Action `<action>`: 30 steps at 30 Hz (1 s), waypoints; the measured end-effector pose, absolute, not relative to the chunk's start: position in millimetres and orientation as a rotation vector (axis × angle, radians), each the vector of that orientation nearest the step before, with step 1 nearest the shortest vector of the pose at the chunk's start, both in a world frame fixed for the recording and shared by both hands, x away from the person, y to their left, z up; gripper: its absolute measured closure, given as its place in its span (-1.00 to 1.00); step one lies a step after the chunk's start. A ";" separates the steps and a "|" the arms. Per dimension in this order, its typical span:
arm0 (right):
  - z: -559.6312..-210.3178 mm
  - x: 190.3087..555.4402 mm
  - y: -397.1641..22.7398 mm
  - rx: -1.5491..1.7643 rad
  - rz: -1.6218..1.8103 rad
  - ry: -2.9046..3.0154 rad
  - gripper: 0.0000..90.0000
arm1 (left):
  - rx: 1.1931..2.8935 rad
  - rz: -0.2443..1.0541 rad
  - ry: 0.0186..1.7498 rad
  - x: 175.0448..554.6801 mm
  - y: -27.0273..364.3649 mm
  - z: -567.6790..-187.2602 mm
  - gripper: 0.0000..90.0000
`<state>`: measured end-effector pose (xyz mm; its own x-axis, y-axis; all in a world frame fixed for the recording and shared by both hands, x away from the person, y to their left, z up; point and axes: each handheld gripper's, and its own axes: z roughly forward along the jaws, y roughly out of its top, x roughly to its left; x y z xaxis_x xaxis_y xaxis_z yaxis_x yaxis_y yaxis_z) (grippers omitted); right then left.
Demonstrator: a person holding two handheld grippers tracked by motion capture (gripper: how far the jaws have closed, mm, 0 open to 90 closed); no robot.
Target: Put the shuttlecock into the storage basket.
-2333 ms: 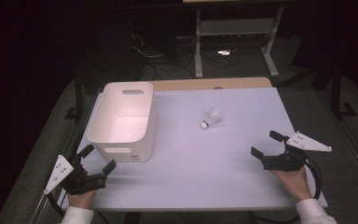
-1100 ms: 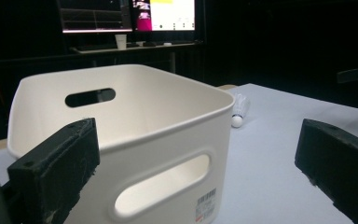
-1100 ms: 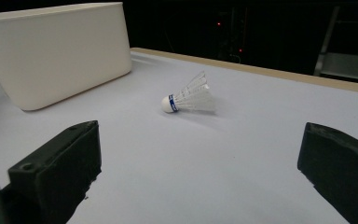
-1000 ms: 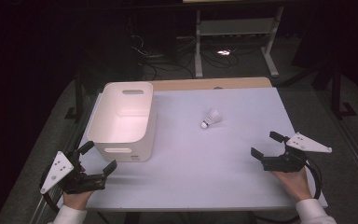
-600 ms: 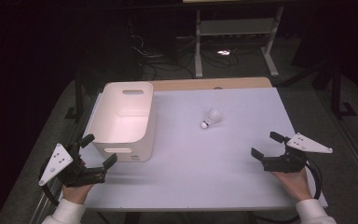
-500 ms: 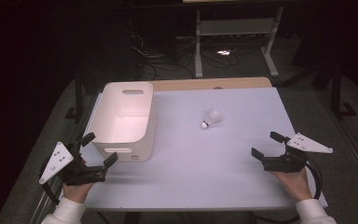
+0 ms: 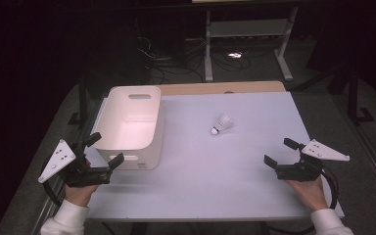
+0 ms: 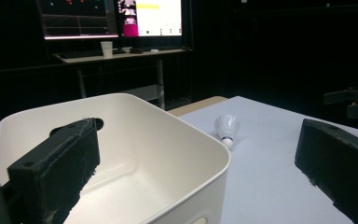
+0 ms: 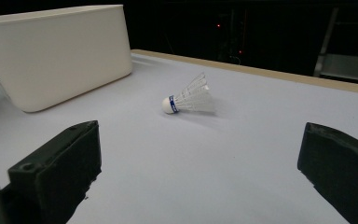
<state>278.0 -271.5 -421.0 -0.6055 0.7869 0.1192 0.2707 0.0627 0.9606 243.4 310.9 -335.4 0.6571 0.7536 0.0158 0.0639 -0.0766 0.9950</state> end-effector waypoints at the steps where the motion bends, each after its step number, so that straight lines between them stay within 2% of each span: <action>1: -421.0 277.9 -271.5 1.052 1.566 1.909 -1.00 | 1.566 0.647 0.701 244.1 309.4 -334.4 -1.00; 30: -420.9 276.2 -271.3 1.047 1.561 1.914 -1.00 | 1.669 0.579 0.674 283.1 280.3 -301.8 -1.00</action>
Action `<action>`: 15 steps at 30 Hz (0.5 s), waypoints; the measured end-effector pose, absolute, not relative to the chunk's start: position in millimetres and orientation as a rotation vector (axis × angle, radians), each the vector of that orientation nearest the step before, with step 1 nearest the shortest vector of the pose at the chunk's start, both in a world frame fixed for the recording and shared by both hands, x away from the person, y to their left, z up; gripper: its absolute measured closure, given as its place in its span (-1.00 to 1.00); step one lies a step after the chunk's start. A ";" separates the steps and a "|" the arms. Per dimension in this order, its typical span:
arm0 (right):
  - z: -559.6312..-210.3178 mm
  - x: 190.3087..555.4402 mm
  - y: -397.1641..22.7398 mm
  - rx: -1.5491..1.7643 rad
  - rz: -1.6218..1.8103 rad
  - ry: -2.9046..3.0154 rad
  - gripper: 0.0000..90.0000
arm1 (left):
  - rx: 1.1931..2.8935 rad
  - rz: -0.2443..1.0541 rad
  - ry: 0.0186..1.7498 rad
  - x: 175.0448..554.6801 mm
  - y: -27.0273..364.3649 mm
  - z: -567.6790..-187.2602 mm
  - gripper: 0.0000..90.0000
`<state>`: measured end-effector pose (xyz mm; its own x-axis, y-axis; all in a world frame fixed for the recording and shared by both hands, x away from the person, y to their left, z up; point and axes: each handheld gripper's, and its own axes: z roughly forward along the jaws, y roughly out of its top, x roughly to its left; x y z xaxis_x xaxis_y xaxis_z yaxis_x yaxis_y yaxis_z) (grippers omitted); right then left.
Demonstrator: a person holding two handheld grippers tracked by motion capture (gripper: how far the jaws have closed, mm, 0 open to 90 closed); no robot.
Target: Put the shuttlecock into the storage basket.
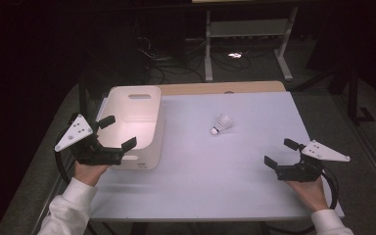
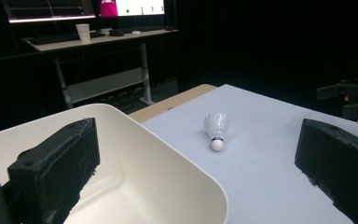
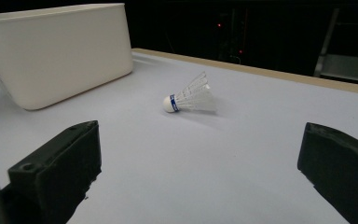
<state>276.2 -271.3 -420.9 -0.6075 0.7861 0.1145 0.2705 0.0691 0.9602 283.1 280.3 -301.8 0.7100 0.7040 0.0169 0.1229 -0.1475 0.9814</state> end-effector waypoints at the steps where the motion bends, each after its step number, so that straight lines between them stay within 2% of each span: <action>1: -420.8 276.1 -271.5 1.045 1.560 1.914 -1.00 | 1.671 0.576 0.681 284.3 279.5 -301.4 -1.00; 15: -421.2 275.8 -271.5 1.042 1.558 1.919 -1.00 | 1.706 0.534 0.678 304.6 263.9 -291.5 -1.00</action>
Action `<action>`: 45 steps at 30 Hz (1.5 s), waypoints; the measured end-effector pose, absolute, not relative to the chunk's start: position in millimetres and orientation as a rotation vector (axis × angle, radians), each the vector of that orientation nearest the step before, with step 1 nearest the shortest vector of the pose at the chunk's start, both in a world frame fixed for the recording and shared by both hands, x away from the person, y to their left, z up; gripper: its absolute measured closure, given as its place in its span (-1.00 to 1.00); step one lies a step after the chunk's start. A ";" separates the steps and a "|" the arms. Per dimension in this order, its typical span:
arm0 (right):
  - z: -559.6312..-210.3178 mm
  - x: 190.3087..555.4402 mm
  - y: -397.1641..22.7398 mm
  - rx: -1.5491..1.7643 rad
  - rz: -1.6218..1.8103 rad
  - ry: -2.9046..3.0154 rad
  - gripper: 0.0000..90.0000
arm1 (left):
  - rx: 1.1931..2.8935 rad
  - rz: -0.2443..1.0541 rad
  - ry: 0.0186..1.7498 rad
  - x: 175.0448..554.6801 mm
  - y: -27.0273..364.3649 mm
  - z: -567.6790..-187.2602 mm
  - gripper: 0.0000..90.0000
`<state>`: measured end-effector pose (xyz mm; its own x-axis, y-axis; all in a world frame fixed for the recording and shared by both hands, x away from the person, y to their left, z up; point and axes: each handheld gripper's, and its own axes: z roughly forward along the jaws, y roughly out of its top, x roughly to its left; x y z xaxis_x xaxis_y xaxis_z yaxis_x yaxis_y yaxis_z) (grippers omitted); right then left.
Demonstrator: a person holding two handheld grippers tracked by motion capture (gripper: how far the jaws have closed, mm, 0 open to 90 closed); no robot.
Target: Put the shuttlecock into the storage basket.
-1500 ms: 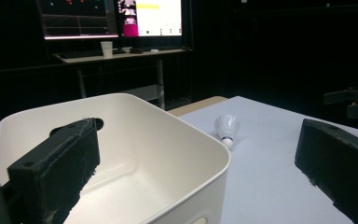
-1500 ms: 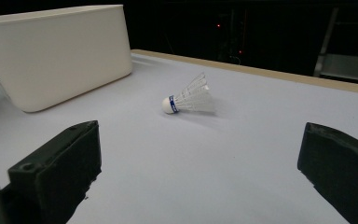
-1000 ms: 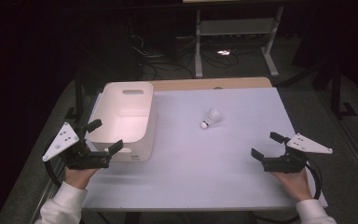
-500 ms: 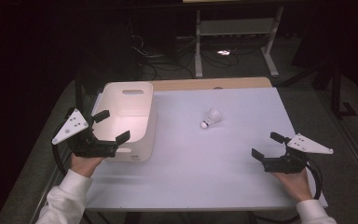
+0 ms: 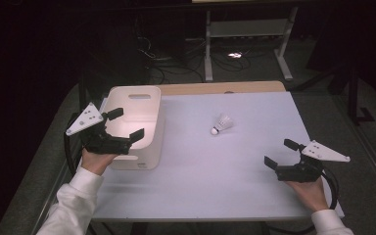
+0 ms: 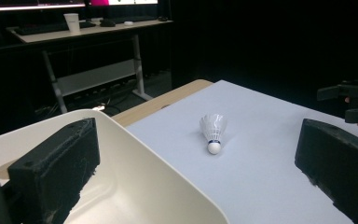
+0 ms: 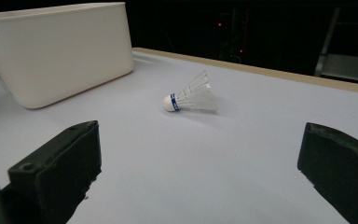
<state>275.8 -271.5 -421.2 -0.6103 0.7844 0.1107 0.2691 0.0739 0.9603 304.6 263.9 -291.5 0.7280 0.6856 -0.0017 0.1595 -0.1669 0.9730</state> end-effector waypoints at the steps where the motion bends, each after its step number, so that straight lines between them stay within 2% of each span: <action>1: -421.2 275.8 -271.5 1.042 1.558 1.919 -1.00 | 1.708 0.536 0.679 305.6 262.5 -290.8 -1.00; 24: -421.4 275.4 -271.1 1.042 1.559 1.919 -1.00 | 1.790 0.480 0.646 341.9 233.0 -273.6 -1.00; 45: -421.0 275.0 -272.5 1.041 1.563 1.916 -1.00 | 1.863 0.442 0.628 359.7 195.7 -270.4 -1.00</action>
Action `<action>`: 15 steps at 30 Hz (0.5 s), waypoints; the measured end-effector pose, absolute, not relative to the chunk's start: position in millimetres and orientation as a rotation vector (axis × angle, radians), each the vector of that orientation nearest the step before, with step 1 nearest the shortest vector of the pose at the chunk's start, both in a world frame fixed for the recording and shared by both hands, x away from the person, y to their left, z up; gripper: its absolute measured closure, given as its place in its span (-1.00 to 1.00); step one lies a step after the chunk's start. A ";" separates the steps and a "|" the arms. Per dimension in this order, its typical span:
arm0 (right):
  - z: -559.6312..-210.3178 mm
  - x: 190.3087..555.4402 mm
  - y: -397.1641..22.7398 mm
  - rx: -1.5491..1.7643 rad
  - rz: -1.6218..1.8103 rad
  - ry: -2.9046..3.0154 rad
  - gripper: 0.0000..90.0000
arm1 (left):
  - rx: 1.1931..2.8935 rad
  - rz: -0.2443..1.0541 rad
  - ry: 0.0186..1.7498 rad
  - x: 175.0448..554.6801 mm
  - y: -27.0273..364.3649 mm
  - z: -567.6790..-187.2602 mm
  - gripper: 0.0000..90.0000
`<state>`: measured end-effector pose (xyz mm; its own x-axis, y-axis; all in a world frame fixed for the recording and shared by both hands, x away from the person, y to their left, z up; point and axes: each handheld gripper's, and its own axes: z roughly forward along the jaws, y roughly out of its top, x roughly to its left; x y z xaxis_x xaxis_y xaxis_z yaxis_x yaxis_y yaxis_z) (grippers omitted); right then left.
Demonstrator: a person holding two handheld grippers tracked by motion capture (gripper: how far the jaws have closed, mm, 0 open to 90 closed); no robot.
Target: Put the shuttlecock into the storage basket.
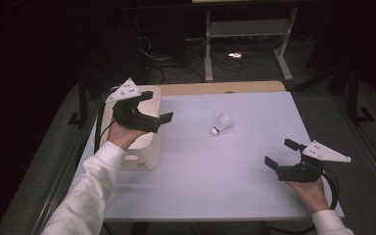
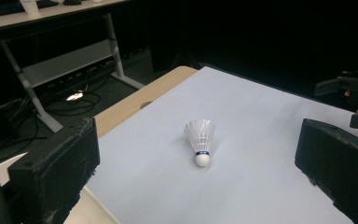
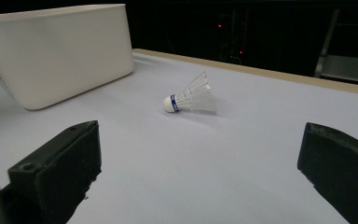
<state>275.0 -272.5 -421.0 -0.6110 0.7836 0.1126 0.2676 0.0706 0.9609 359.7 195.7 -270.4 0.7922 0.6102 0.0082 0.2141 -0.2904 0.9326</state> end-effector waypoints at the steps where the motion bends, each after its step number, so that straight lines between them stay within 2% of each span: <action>1: -421.0 275.0 -272.4 1.040 1.564 1.916 -1.00 | 1.861 0.435 0.631 360.7 193.9 -270.9 -1.00; 15: -420.6 274.4 -272.4 1.034 1.568 1.912 -1.00 | 1.893 0.413 0.604 367.2 173.5 -270.5 -1.00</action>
